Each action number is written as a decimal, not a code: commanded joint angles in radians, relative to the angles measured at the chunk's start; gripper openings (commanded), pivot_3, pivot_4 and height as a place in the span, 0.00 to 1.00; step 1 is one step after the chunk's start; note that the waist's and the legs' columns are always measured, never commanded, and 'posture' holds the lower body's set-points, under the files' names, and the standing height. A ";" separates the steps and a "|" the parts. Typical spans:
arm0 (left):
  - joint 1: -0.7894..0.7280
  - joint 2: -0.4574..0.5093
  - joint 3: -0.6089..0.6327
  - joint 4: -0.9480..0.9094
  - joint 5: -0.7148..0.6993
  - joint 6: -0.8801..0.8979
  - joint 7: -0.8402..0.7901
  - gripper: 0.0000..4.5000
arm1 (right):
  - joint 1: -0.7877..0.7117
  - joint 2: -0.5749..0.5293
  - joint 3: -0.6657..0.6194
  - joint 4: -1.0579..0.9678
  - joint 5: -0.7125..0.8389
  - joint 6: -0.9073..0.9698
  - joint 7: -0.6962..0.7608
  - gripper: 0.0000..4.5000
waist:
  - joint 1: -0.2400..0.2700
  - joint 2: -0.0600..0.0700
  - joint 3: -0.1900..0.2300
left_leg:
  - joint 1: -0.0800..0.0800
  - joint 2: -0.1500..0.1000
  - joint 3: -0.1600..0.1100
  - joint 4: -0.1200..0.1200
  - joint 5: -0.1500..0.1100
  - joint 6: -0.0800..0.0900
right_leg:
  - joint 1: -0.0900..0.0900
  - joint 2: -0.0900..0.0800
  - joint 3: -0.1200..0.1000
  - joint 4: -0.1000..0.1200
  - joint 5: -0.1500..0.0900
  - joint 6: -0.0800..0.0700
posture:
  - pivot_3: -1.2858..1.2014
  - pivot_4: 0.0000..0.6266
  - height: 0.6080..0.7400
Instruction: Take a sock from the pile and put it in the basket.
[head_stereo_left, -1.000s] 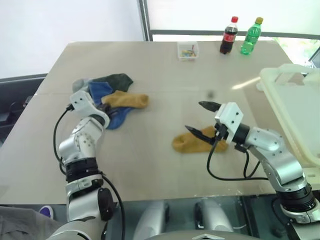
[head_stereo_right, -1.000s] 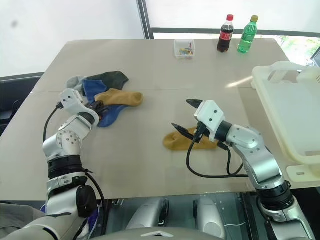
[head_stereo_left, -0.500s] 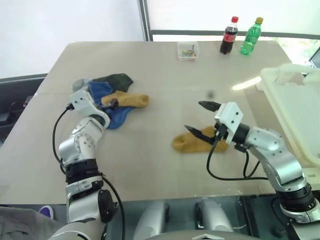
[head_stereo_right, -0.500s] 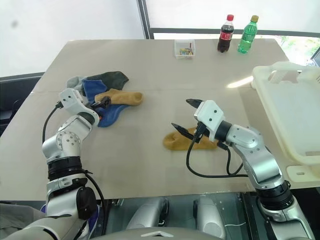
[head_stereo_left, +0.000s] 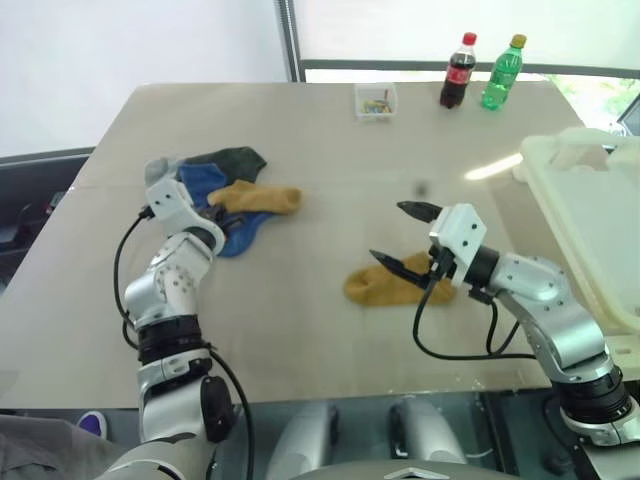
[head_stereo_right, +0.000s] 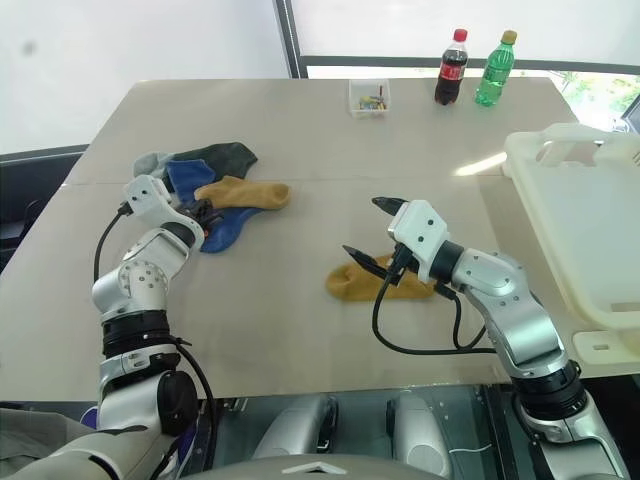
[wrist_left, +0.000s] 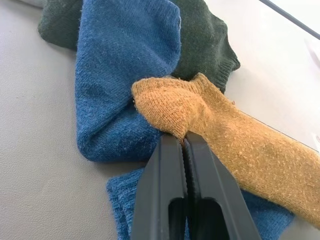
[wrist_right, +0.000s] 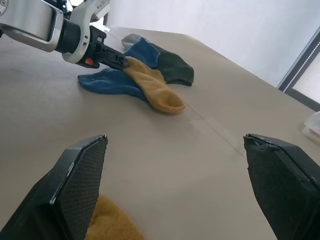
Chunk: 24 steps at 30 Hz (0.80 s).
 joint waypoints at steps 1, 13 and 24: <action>0.018 0.005 0.046 -0.088 -0.046 -0.014 -0.006 0.00 | -0.017 0.007 -0.020 -0.021 -0.001 -0.027 -0.003 1.00 | -0.002 0.000 0.000 | 0.000 0.000 0.000 0.000 0.000 0.000 | 0.000 0.000 0.000 0.000 0.000 0.000 | 0.52 0.24 1.00; 0.138 0.043 0.158 -0.300 -0.312 0.015 -0.135 0.00 | -0.040 0.033 -0.008 0.021 0.004 -0.047 0.016 1.00 | 0.002 0.000 0.000 | 0.000 0.000 0.000 0.000 0.000 0.000 | 0.000 0.000 0.000 0.000 0.000 0.000 | 0.52 0.24 1.00; 0.040 0.106 0.161 -0.237 -0.318 -0.050 -0.142 0.00 | -0.034 0.045 -0.011 0.023 -0.002 -0.056 0.010 1.00 | 0.000 0.000 0.000 | 0.000 0.000 0.000 0.000 0.000 0.000 | 0.000 0.000 0.000 0.000 0.000 0.000 | 0.52 0.24 1.00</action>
